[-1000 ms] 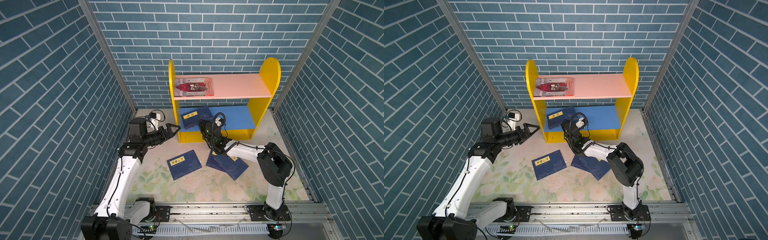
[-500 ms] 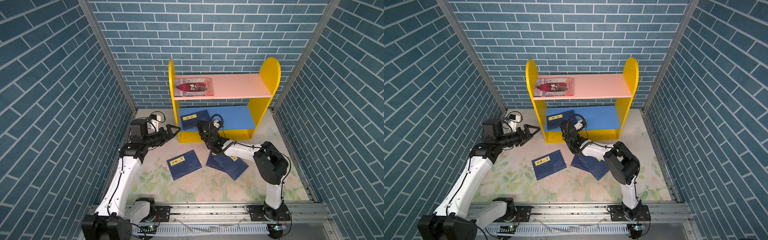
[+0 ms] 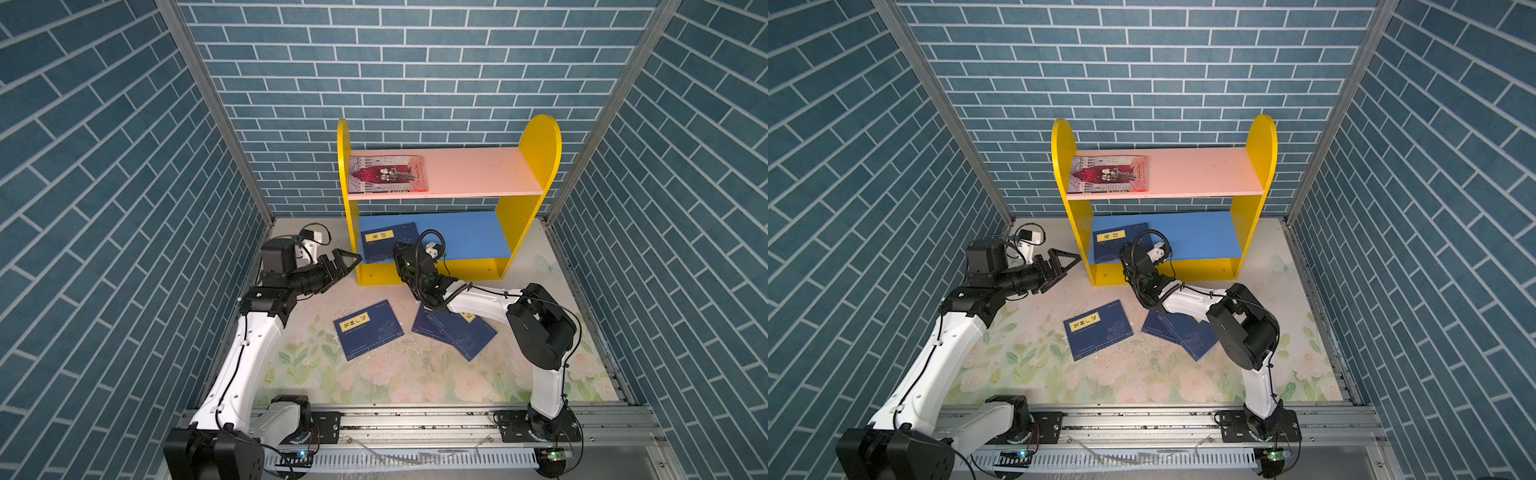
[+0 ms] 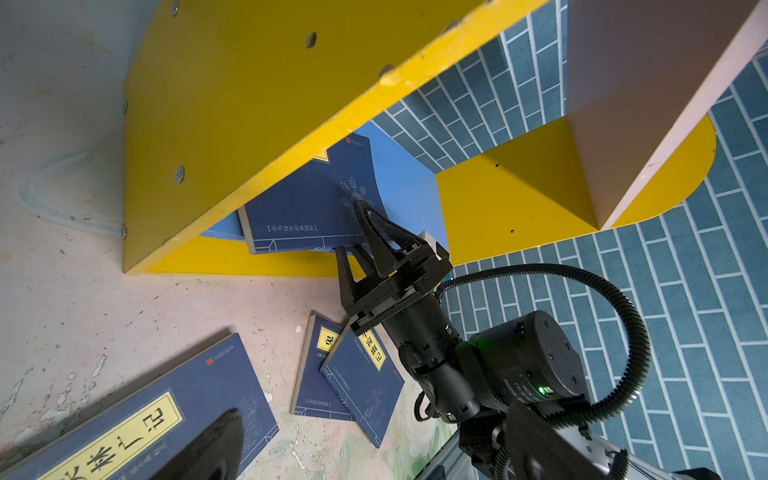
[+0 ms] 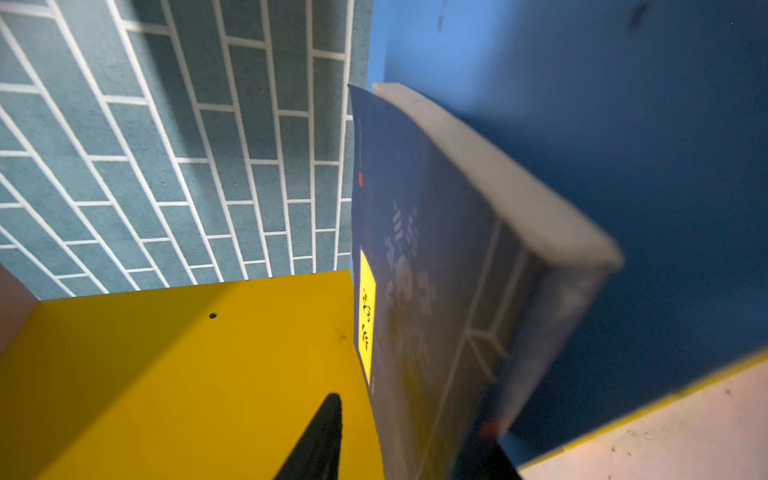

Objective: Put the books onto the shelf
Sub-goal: 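Lower the held dark blue book onto the blue lower shelf with the right gripper, then open the right gripper, releasing the book against the shelf's back panel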

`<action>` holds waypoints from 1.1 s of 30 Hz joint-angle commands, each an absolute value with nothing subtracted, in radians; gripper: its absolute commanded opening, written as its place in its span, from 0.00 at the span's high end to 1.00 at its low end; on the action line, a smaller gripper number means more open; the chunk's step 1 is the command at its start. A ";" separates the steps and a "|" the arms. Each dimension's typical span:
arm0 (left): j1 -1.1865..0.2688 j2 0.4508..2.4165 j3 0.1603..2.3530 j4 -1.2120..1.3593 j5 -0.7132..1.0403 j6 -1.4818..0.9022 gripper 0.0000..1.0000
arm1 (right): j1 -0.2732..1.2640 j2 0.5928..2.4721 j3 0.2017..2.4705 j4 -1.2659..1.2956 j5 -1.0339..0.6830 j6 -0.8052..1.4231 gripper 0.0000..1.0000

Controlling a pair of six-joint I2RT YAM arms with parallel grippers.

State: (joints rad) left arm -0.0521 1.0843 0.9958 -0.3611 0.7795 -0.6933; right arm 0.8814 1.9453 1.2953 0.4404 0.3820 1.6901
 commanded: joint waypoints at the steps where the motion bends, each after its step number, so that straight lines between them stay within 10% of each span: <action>1: -0.057 1.101 0.996 -0.341 0.781 -0.696 0.00 | 0.889 1.894 1.313 0.405 0.362 1.736 0.48; 33: -0.057 1.126 1.026 -0.342 0.786 -0.661 0.00 | 0.870 1.856 1.408 0.151 0.131 1.743 0.26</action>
